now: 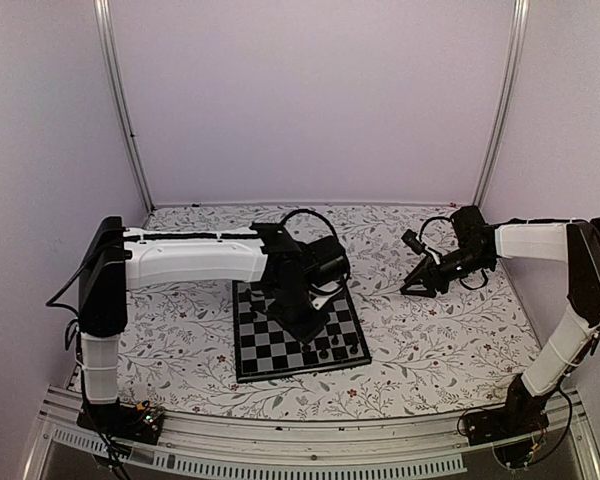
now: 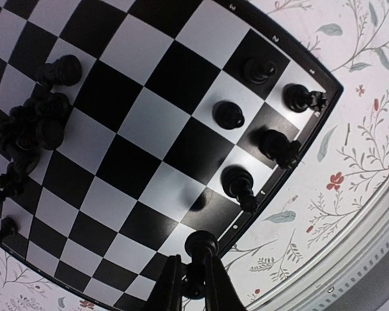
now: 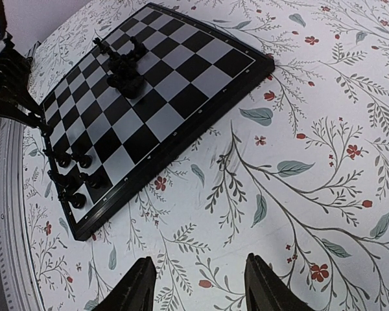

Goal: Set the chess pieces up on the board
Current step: Place the chess piece on the chessboard.

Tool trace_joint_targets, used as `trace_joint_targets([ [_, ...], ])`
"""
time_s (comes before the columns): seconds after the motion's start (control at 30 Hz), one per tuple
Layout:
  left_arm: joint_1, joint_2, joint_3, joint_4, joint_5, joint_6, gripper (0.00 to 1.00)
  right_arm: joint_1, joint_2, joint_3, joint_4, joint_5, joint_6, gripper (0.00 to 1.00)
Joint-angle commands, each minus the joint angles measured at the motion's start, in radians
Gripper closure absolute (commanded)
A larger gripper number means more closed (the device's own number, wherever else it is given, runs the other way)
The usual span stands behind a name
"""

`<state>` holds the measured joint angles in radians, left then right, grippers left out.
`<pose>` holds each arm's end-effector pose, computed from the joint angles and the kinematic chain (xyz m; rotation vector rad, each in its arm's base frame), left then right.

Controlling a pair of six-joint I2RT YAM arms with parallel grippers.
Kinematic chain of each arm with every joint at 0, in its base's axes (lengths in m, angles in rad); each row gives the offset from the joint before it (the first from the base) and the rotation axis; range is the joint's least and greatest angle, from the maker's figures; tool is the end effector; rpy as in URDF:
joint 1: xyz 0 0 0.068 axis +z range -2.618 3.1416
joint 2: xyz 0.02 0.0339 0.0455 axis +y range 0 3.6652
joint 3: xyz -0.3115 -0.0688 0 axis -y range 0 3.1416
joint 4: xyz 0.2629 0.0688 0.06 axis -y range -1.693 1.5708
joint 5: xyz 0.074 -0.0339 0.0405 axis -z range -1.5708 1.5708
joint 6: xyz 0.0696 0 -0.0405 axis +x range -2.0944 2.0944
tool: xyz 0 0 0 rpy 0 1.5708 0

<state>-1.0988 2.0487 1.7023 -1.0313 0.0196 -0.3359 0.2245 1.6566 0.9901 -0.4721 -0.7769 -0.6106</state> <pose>0.2072 -0.4090 0.2164 1.1200 2.7847 -0.2133 0.3228 0.1238 0.1962 -1.1905 2.1427 0.8777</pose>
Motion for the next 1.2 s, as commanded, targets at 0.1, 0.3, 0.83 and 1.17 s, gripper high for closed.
trace_joint_targets([
  [0.1,-0.024,-0.014,-0.061,-0.005,0.024,-0.027,0.91,0.004,0.015,0.027,-0.016,-0.020,-0.008,0.49],
  [0.3,-0.026,-0.016,-0.101,0.001,0.025,-0.029,0.91,0.004,0.017,0.026,-0.015,-0.019,-0.007,0.49],
  [0.83,-0.024,-0.017,-0.104,-0.007,-0.017,-0.033,0.91,0.005,0.030,0.030,-0.017,-0.016,-0.006,0.49],
  [1.17,-0.024,-0.012,-0.094,-0.009,-0.040,-0.042,0.85,0.005,0.040,0.034,-0.024,-0.021,-0.008,0.49],
])
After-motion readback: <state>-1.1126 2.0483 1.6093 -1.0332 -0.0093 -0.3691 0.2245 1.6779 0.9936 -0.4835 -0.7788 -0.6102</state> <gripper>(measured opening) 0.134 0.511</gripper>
